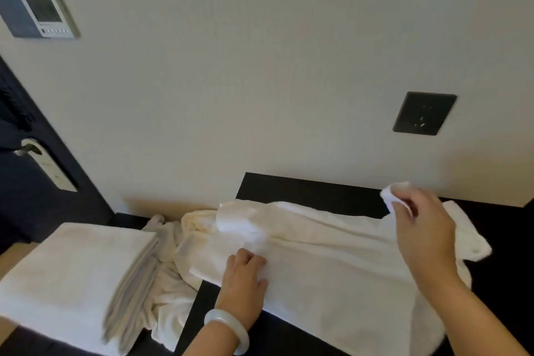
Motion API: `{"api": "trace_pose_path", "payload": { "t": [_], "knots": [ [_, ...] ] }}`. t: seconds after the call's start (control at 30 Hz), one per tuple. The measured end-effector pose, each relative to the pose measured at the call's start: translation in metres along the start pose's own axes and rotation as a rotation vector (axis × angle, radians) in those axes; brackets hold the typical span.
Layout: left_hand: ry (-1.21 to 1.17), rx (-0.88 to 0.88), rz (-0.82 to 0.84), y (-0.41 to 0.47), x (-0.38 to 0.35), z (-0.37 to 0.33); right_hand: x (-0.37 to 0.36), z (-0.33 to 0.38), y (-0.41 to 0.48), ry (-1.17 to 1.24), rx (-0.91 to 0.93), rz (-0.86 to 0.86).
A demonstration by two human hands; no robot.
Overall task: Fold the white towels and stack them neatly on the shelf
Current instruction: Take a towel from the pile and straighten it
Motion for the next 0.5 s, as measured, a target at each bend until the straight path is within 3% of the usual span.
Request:
{"api": "trace_pose_path", "payload": {
  "t": [0.07,0.13,0.2,0.3,0.4,0.5],
  "knots": [
    [-0.026,0.003,-0.009,-0.001,0.0,-0.001,-0.015,0.042,-0.018,0.111,0.198,0.041],
    [-0.067,0.013,-0.004,0.0,0.001,0.003,-0.049,0.062,-0.043,0.14,0.31,0.206],
    [-0.114,0.019,-0.013,-0.003,0.006,0.007,-0.088,0.065,-0.067,0.093,0.328,0.417],
    [-0.107,0.046,-0.165,-0.008,0.017,0.018,-0.131,0.047,-0.097,-0.096,0.231,0.628],
    [0.021,0.267,-0.261,-0.009,0.036,0.03,-0.147,0.039,-0.108,-0.104,0.22,0.612],
    [-0.025,0.508,-0.206,-0.006,0.054,0.039,-0.149,0.044,-0.105,-0.133,0.219,0.574]
  ]
}}
Point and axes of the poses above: each hand's wrist, its own y-axis towards the middle knuckle, its own x-axis out of the back of the hand, z = x × y, the point moved 1 cm from there along y, towards the middle knuckle, and after that the axes turned 11 degrees about -y, right-handed, at the moved point
